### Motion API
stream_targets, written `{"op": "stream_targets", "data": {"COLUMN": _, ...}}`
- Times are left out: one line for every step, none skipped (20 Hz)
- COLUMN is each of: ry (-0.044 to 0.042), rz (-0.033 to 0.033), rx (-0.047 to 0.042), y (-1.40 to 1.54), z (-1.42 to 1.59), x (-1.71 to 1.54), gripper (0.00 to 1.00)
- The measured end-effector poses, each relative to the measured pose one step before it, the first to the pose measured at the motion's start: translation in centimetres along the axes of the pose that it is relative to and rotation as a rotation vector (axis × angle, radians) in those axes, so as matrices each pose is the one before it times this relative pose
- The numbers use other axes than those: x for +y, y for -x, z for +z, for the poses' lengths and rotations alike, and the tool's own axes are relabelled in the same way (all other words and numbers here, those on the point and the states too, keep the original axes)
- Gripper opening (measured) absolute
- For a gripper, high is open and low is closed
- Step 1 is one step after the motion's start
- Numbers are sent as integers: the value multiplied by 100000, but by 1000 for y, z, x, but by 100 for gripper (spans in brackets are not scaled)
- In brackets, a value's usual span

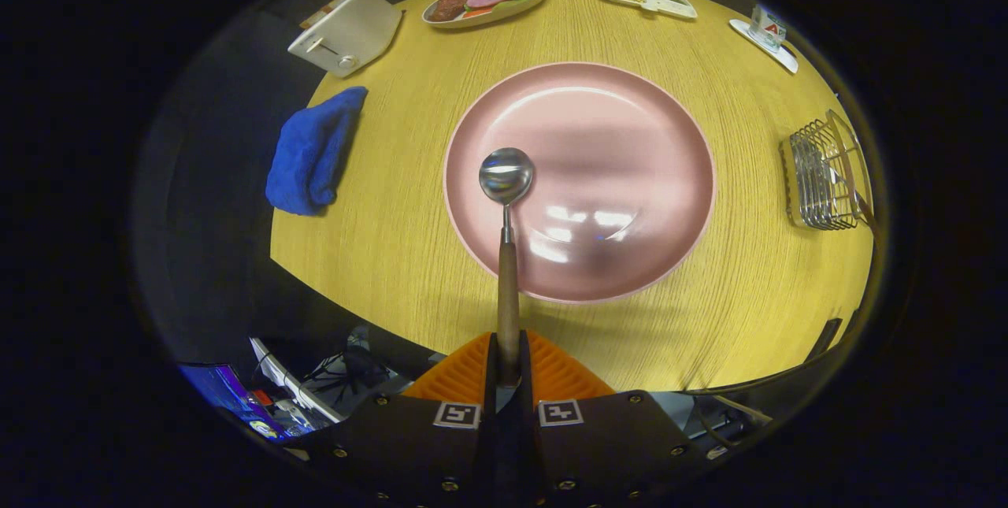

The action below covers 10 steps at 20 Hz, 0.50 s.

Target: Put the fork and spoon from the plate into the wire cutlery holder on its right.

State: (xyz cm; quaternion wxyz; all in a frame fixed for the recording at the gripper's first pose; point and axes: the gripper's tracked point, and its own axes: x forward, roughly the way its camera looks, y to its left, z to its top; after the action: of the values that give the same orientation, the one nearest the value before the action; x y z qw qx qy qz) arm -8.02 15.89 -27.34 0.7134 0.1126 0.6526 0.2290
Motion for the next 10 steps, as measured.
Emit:
{"op": "stream_targets", "data": {"ry": -21, "rz": 274, "rx": -54, "y": 76, "z": -80, "x": 53, "gripper": 13}}
{"op": "stream_targets", "data": {"ry": 133, "rz": -8, "rx": -210, "y": -35, "z": 40, "x": 19, "gripper": 13}}
{"op": "stream_targets", "data": {"ry": 401, "rz": -10, "rx": -11, "y": -25, "z": -57, "x": -12, "gripper": 13}}
{"op": "stream_targets", "data": {"ry": 84, "rz": 91, "rx": -232, "y": 78, "z": 43, "x": -72, "gripper": 13}}
{"op": "stream_targets", "data": {"ry": 3, "rz": 32, "rx": -243, "y": 145, "z": -42, "x": 33, "gripper": 13}}
{"op": "stream_targets", "data": {"ry": -227, "rz": 175, "rx": -263, "y": 199, "z": -5, "x": -16, "gripper": 13}}
{"op": "stream_targets", "data": {"ry": -385, "rz": 237, "rx": -520, "y": 119, "z": 13, "x": 13, "gripper": 13}}
{"op": "stream_targets", "data": {"ry": -458, "rz": 477, "rx": -201, "y": 19, "z": 99, "x": -8, "gripper": 13}}
{"op": "stream_targets", "data": {"ry": -601, "rz": 572, "rx": -271, "y": -20, "z": -109, "x": 150, "gripper": 13}}
{"op": "stream_targets", "data": {"ry": -1075, "rz": 763, "rx": -697, "y": 111, "z": 188, "x": 15, "gripper": 13}}
